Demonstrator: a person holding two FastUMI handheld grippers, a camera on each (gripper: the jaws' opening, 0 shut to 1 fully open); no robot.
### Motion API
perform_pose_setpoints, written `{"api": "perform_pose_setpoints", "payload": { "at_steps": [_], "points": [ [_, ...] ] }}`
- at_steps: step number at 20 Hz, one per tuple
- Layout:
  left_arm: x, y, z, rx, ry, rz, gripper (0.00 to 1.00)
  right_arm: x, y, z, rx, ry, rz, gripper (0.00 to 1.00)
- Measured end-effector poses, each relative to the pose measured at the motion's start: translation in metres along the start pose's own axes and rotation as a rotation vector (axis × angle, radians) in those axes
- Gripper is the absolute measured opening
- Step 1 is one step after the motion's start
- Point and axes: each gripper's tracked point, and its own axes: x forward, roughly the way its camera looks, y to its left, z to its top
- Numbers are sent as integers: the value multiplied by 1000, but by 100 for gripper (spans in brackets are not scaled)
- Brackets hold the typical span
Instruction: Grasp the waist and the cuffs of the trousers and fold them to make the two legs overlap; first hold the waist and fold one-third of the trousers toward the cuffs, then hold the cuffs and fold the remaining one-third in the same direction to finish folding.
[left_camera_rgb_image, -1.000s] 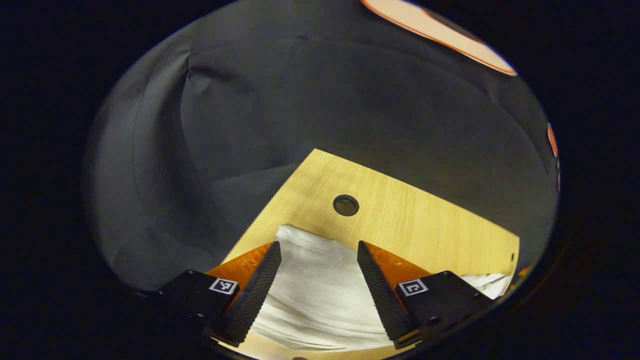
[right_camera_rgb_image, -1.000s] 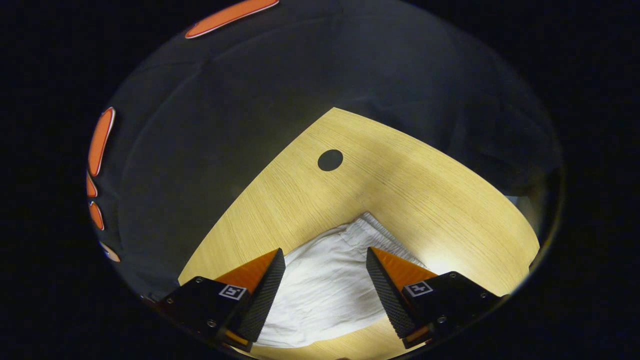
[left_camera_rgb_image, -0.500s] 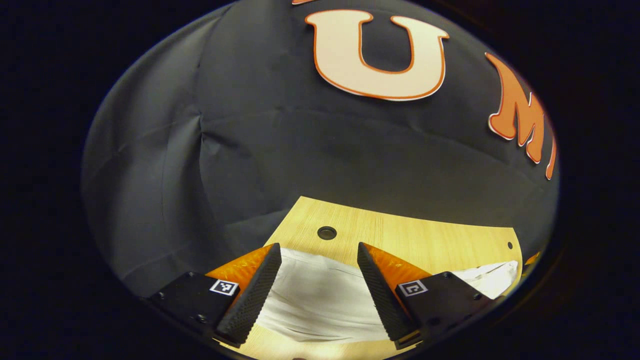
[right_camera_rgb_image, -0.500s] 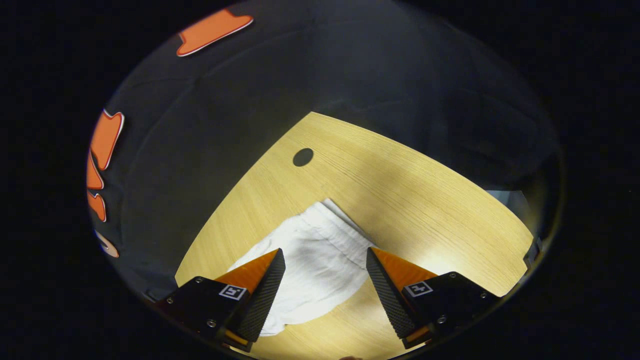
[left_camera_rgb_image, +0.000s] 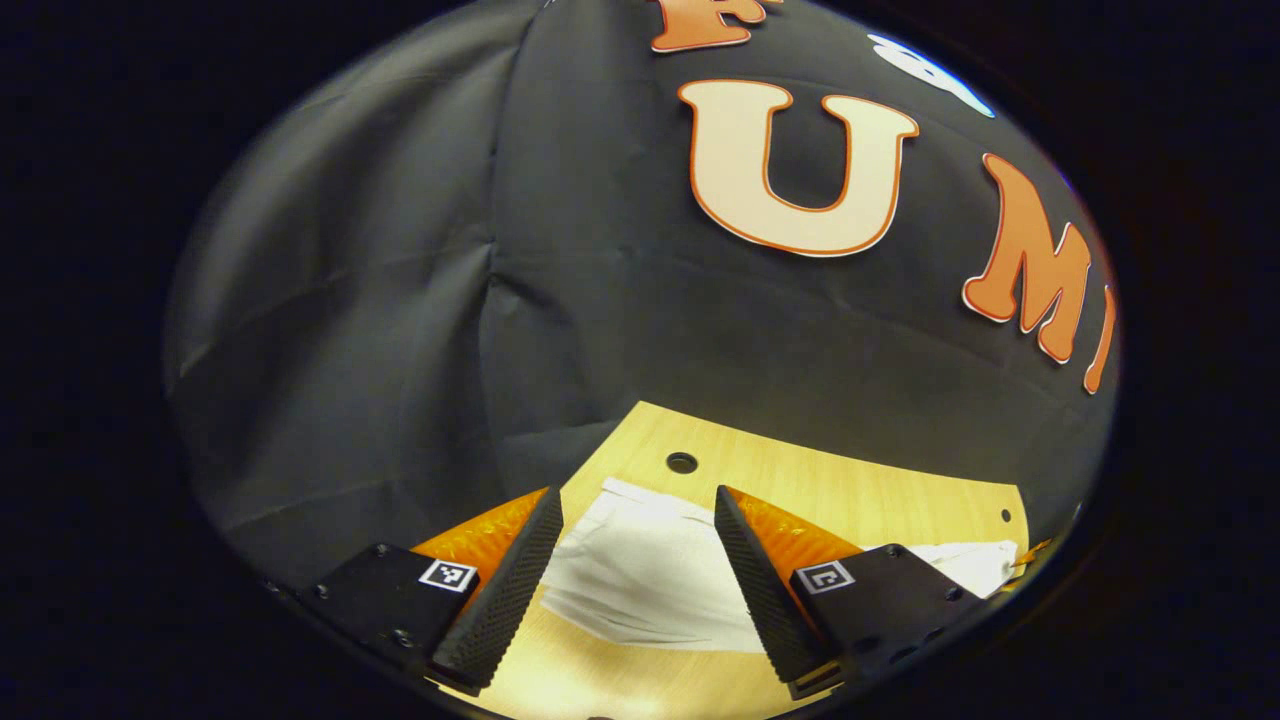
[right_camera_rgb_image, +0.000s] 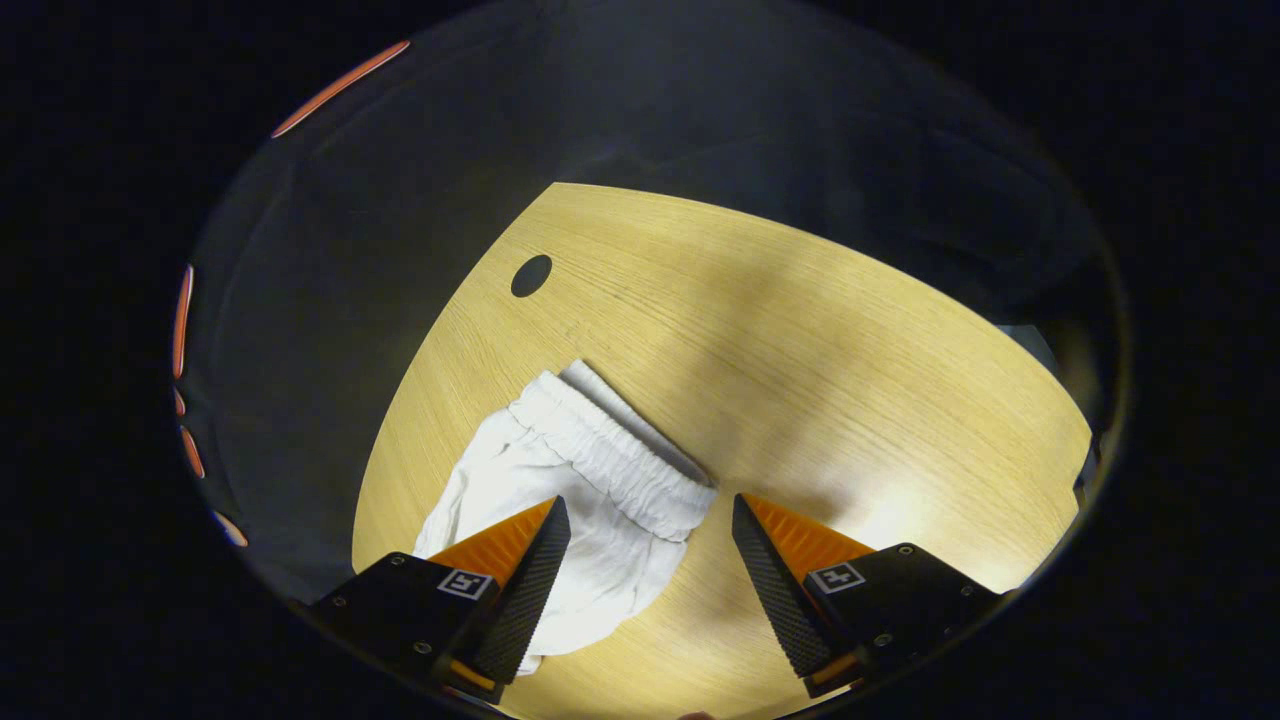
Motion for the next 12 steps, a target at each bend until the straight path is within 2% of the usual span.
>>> {"api": "perform_pose_setpoints", "payload": {
  "at_steps": [5,6,7,8,9,12],
  "points": [
    [-12,9,-10,23,-10,72,100,12,2,2,43,20,0,99],
    [-11,7,-12,13,-3,76,100,13,-2,3,41,21,-4,95],
    [-11,8,-15,-6,5,77,100,13,-6,3,36,22,-2,89],
    [-10,7,-17,-27,15,77,100,12,-8,3,30,24,-5,78],
    [-10,9,-17,-31,20,89,100,11,-10,5,29,25,-3,74],
    [-13,6,-17,-16,11,121,100,17,-9,6,35,10,23,39]
  ]
}}
